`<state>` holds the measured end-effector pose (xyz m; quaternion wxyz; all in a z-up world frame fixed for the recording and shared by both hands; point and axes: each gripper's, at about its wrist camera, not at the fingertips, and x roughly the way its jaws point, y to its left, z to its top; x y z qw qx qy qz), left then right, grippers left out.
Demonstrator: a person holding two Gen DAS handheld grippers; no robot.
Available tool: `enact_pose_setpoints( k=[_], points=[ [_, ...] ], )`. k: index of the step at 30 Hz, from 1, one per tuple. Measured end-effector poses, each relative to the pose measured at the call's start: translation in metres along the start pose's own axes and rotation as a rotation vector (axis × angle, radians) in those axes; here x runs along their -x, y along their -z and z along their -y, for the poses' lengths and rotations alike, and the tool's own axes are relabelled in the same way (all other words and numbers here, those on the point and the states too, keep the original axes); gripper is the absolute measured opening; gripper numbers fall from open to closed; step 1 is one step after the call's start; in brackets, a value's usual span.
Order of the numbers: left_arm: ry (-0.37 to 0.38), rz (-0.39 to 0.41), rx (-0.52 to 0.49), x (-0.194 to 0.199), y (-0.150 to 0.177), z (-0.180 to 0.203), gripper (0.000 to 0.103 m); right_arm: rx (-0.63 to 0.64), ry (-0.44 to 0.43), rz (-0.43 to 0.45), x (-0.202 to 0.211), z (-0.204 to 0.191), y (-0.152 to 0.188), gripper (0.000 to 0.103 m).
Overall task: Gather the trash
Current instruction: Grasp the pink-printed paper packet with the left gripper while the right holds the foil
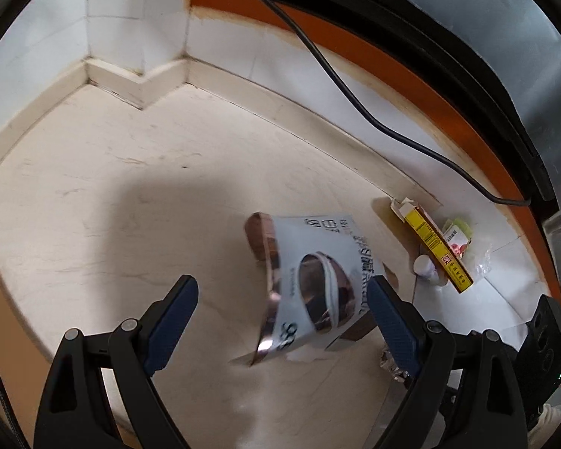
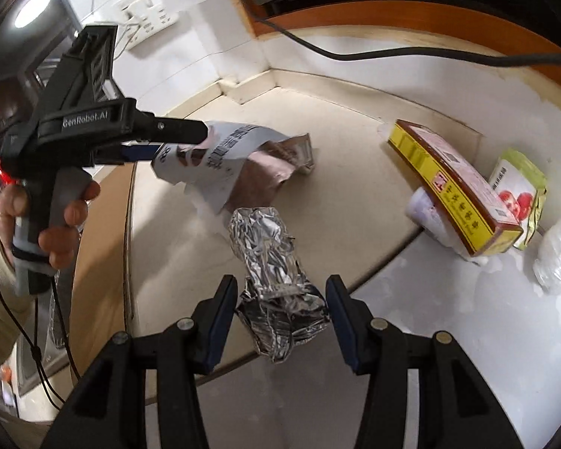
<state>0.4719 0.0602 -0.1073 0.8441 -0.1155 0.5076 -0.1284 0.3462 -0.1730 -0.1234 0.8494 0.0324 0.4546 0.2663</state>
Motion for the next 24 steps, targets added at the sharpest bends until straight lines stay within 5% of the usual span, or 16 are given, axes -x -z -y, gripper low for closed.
enact_pose_setpoints(
  k=[3,5,7,12,15,24],
  points=[
    [0.019,-0.005,-0.017,-0.009,-0.003,0.007,0.086,-0.007,-0.002,0.001,-0.003,-0.002,-0.002,0.049],
    [0.038,-0.007,-0.035,-0.013,-0.002,0.012,0.072,-0.012,-0.004,0.002,-0.004,-0.002,-0.003,0.049],
    [0.105,0.007,-0.035,-0.011,-0.001,0.017,0.046,-0.021,-0.006,0.003,-0.004,-0.002,-0.001,0.049],
    [0.135,0.061,-0.078,0.009,0.009,0.036,0.009,-0.034,-0.001,-0.002,-0.003,-0.007,0.004,0.049],
    [0.085,0.065,-0.128,0.019,0.023,0.047,0.004,-0.046,0.003,0.002,0.001,-0.011,0.007,0.049],
    [0.169,0.092,-0.153,0.075,0.085,0.059,0.004,-0.106,0.089,0.056,0.032,-0.042,0.027,0.049]
  ],
)
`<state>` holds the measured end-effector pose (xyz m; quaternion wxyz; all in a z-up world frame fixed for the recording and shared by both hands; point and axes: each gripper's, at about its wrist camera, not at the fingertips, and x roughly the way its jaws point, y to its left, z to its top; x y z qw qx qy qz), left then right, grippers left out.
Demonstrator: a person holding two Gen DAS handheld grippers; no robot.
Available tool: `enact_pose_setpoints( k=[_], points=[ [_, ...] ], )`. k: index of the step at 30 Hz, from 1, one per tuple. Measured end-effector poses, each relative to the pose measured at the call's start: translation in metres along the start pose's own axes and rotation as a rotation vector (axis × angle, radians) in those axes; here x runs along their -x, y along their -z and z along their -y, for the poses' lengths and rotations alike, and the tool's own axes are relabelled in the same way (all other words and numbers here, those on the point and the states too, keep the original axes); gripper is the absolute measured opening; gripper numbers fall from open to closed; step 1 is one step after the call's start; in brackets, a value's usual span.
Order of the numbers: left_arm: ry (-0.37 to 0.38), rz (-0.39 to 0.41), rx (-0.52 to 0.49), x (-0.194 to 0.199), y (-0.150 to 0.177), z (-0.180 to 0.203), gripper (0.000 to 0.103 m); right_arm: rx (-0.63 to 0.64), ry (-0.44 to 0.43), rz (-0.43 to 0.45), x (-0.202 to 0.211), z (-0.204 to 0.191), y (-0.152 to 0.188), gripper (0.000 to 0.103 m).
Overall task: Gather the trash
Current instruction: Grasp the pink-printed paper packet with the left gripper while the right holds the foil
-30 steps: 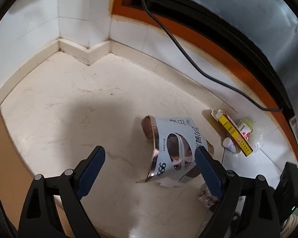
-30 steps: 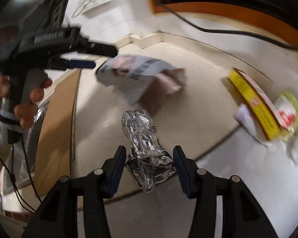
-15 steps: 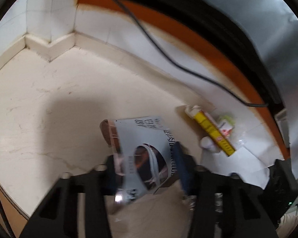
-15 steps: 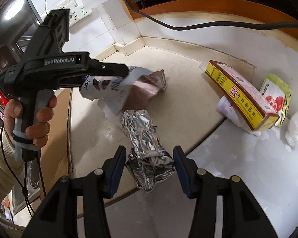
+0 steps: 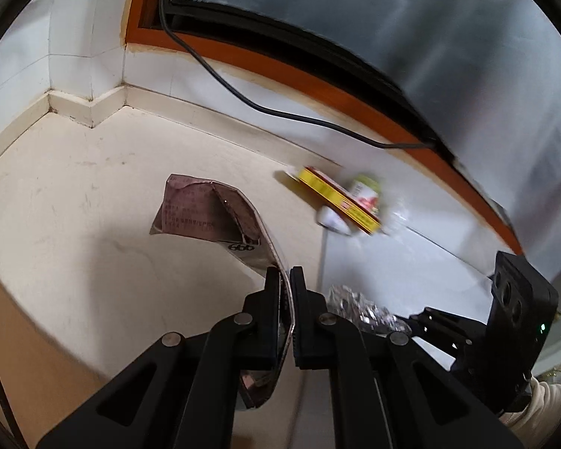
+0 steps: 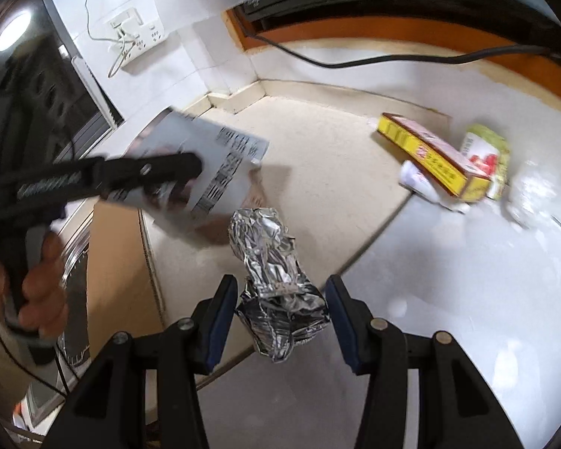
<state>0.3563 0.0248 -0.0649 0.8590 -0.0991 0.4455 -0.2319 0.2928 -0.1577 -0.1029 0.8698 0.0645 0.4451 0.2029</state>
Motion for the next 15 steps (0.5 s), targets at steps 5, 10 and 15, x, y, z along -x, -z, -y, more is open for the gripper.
enact_pose_setpoints(
  k=[5,10,15],
  points=[
    [0.033,0.012,-0.050,0.034,0.034,0.027,0.004,-0.043,0.087,0.041,0.033,-0.019,0.021,0.049],
    [0.051,-0.007,-0.101,0.060,0.069,0.051,0.004,-0.099,0.129,0.079,0.069,-0.035,0.050,0.049],
    [0.048,-0.021,-0.111,0.085,0.104,0.071,0.004,-0.097,0.118,0.069,0.092,-0.048,0.081,0.049]
  ],
)
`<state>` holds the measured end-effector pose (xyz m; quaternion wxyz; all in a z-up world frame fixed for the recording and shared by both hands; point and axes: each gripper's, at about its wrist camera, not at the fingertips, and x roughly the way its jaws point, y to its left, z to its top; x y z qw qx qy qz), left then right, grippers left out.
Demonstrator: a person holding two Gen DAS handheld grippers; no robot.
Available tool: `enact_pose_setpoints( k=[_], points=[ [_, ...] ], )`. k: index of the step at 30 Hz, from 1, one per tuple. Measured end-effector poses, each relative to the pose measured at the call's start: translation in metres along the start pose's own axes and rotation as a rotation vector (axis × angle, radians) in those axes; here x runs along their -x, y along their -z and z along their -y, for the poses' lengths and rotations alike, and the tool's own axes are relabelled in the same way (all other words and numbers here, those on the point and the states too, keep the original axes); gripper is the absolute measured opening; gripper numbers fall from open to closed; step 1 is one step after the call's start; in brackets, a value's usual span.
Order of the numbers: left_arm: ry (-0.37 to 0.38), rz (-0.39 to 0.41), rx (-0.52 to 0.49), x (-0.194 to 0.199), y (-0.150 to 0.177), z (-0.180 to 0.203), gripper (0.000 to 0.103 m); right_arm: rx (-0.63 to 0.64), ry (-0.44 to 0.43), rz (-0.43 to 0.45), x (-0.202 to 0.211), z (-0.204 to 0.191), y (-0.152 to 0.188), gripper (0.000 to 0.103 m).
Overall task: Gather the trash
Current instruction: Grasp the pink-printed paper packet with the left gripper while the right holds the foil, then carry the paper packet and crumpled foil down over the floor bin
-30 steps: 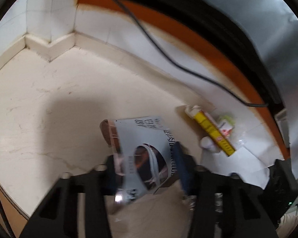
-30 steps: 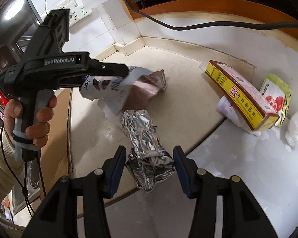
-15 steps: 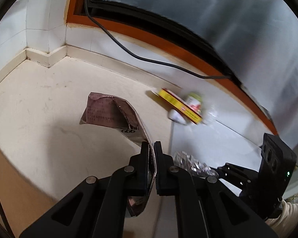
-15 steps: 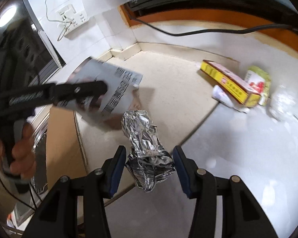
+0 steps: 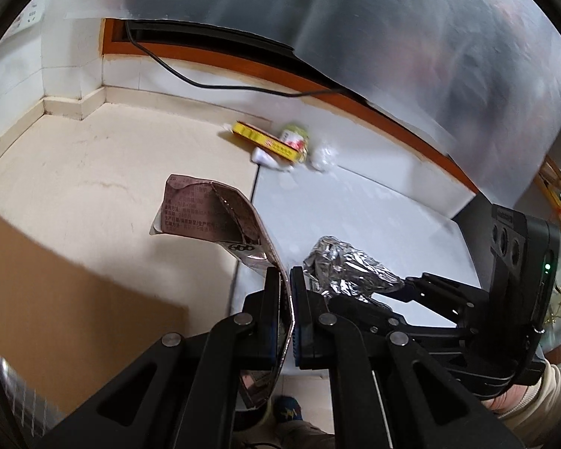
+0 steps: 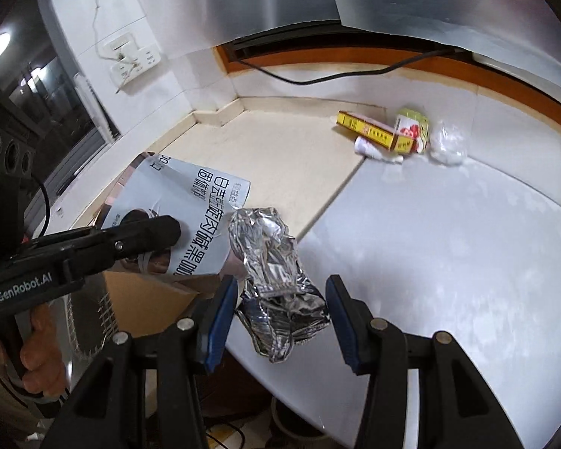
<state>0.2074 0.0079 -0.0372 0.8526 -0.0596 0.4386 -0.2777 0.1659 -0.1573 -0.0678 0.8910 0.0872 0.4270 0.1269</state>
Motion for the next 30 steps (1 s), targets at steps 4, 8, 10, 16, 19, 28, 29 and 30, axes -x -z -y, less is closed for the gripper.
enact_pose_setpoints(
  k=[4,8,10,16,19,28,29,30],
  points=[
    [-0.040,0.013,-0.005,0.019,0.029,0.025,0.004,0.027,-0.040,-0.013,0.016,-0.001,0.018,0.049],
    [-0.137,0.040,0.023,0.035,0.063,0.049,0.004,0.074,-0.100,-0.027,0.031,0.002,0.033,0.049],
    [-0.151,0.043,0.053,0.040,0.079,0.059,0.004,0.097,-0.125,-0.040,0.037,0.004,0.040,0.049],
    [-0.240,0.055,0.109,0.053,0.130,0.088,0.004,0.183,-0.182,-0.082,0.049,0.006,0.067,0.049],
    [-0.278,0.063,0.135,0.057,0.156,0.098,0.004,0.238,-0.200,-0.124,0.048,0.002,0.082,0.049],
    [-0.350,0.036,0.230,0.046,0.215,0.097,0.004,0.368,-0.226,-0.220,0.036,-0.011,0.125,0.049],
    [-0.355,0.031,0.239,0.043,0.222,0.096,0.004,0.376,-0.228,-0.233,0.033,-0.012,0.130,0.049],
    [-0.360,0.025,0.247,0.039,0.227,0.095,0.004,0.381,-0.228,-0.246,0.029,-0.013,0.135,0.049]
  ],
)
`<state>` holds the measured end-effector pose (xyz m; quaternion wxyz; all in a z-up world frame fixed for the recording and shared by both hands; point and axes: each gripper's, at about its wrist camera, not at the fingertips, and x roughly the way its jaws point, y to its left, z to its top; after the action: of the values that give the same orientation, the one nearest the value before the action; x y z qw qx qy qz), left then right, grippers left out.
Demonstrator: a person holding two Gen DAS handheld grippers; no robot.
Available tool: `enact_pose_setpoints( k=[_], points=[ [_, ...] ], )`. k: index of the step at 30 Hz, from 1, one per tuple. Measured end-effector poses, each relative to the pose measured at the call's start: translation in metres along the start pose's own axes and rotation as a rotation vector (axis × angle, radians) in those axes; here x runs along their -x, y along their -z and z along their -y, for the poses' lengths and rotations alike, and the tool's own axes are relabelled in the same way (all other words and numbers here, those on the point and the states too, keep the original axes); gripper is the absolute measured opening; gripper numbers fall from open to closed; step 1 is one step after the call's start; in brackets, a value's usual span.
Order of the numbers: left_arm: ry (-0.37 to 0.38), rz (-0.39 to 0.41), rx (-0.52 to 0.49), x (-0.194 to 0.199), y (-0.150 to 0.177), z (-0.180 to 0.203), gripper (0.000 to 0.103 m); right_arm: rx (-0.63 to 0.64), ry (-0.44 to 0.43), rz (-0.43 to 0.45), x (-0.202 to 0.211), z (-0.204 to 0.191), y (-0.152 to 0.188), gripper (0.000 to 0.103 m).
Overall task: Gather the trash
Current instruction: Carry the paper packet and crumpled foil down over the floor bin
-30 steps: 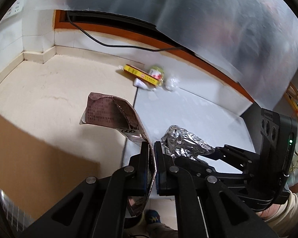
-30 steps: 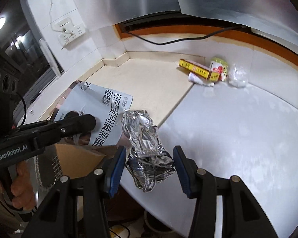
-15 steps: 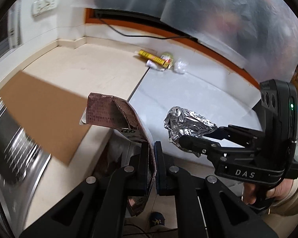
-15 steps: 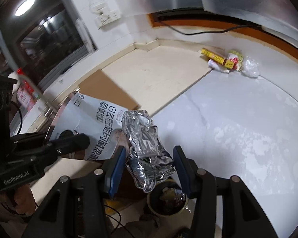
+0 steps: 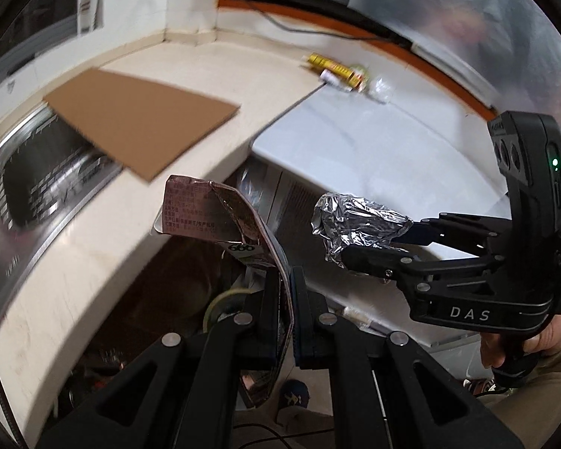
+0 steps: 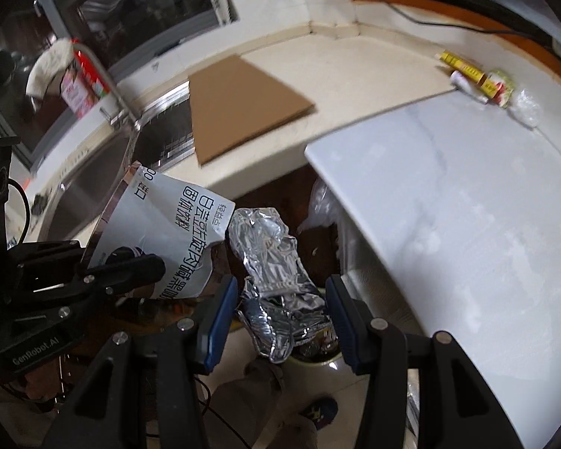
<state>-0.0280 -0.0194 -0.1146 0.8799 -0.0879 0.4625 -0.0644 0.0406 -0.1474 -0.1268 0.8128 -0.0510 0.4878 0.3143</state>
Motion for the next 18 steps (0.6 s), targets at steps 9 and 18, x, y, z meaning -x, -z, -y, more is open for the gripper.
enact_pose_setpoints(
  k=[9,18],
  points=[
    [-0.024,-0.098,0.068,-0.046,0.051,-0.023,0.004,0.012,0.002,-0.115,-0.050,-0.012,0.035,0.049],
    [0.010,-0.168,0.094,-0.110,0.090,-0.044,0.004,-0.018,0.052,-0.202,-0.112,-0.012,0.072,0.049]
  ],
)
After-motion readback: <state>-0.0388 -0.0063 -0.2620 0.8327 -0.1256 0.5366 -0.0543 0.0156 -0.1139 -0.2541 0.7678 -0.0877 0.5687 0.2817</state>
